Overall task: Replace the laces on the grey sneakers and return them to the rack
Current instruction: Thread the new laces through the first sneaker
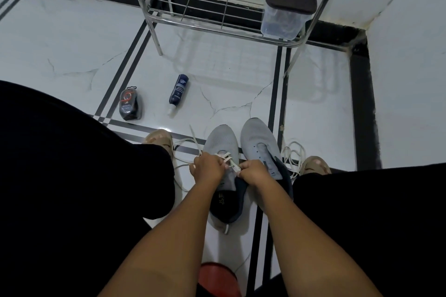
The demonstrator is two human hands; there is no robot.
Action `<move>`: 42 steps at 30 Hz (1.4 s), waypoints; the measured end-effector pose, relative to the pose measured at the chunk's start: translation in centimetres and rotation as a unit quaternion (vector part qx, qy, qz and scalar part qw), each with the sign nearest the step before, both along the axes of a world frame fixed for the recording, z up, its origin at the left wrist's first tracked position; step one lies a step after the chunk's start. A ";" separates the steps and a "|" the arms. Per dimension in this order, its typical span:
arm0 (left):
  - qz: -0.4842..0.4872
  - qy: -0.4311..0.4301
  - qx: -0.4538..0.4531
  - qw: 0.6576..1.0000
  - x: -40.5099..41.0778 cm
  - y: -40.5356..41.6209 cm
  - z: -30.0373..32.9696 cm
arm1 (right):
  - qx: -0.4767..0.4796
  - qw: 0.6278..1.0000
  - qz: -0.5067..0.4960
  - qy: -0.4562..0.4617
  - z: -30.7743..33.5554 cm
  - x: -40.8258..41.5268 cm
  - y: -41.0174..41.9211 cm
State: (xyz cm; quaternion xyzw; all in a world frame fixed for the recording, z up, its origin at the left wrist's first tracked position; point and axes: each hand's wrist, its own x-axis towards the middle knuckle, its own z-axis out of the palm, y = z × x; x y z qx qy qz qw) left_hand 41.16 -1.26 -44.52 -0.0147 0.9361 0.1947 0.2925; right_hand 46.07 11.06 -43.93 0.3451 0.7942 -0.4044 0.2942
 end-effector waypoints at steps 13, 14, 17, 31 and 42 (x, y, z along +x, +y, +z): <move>-0.051 0.054 -0.024 0.997 0.3 1.2 -0.3 | -0.073 0.993 -0.091 -0.011 -0.3 -0.3 -0.1; -0.042 0.058 -0.020 0.997 0.3 1.2 -0.3 | -0.101 0.985 -0.139 -0.022 -0.1 -0.4 -0.2; -0.037 0.061 -0.010 0.997 0.4 1.1 -0.1 | -0.150 0.952 -0.268 0.001 -0.8 -0.3 -0.5; 0.058 0.036 -0.007 0.998 2.5 -1.8 0.1 | -0.022 0.789 -0.584 0.190 3.6 -2.3 6.2; -0.029 0.101 -0.007 0.994 1.9 -1.7 0.7 | 0.130 0.990 0.049 0.016 1.0 -0.7 -1.3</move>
